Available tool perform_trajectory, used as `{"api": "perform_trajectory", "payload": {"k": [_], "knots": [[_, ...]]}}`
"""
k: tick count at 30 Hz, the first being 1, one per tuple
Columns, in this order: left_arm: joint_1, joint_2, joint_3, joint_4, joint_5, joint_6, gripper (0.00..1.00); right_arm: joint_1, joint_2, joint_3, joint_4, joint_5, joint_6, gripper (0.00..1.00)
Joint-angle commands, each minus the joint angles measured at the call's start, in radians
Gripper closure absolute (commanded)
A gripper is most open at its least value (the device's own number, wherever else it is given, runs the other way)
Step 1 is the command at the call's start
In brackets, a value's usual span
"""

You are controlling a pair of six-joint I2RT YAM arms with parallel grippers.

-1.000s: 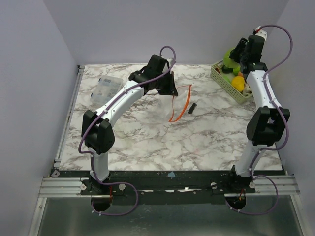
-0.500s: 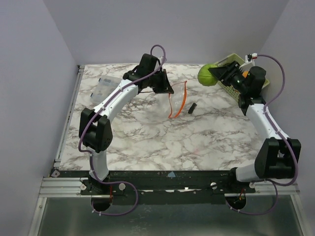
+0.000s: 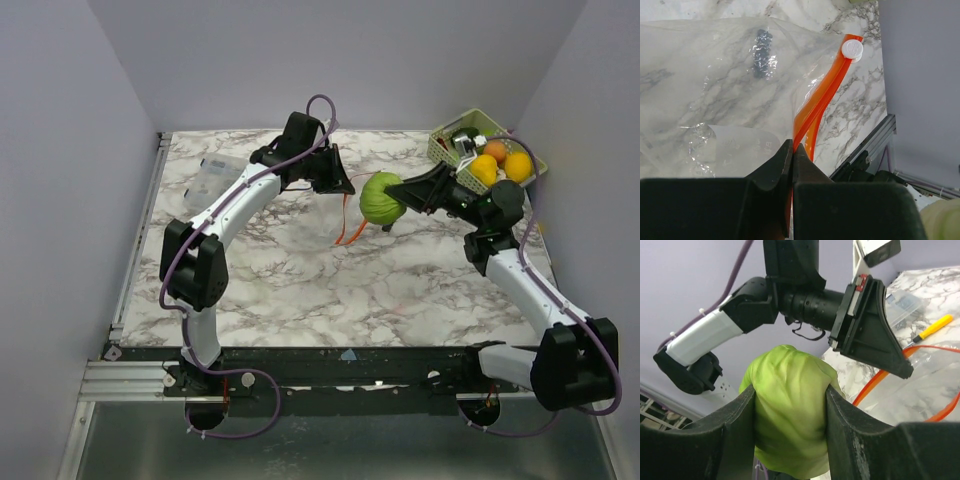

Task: Place the food in the zip-top bag and seal the zipper
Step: Place the fake vegetable in the zipper food storage bag.

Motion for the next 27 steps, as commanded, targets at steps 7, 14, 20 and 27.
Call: {"api": "perform_trajectory", "payload": {"k": [7,14,20,27], "knots": [[0.001,-0.073,-0.015,0.038,0.108,-0.043,1.00,0.017,0.080,-0.100,0.161,0.039,0.008,0.99],[-0.001,-0.113,-0.042,0.090,0.154,-0.094,1.00,0.020,0.144,-0.120,0.063,0.179,-0.016,0.99],[-0.017,-0.125,-0.046,0.113,0.168,-0.113,1.00,0.035,0.147,-0.060,-0.263,0.322,-0.080,0.99],[-0.037,-0.092,-0.035,0.133,0.186,-0.141,1.00,0.091,0.110,0.079,-0.588,0.549,-0.076,0.99]]}}
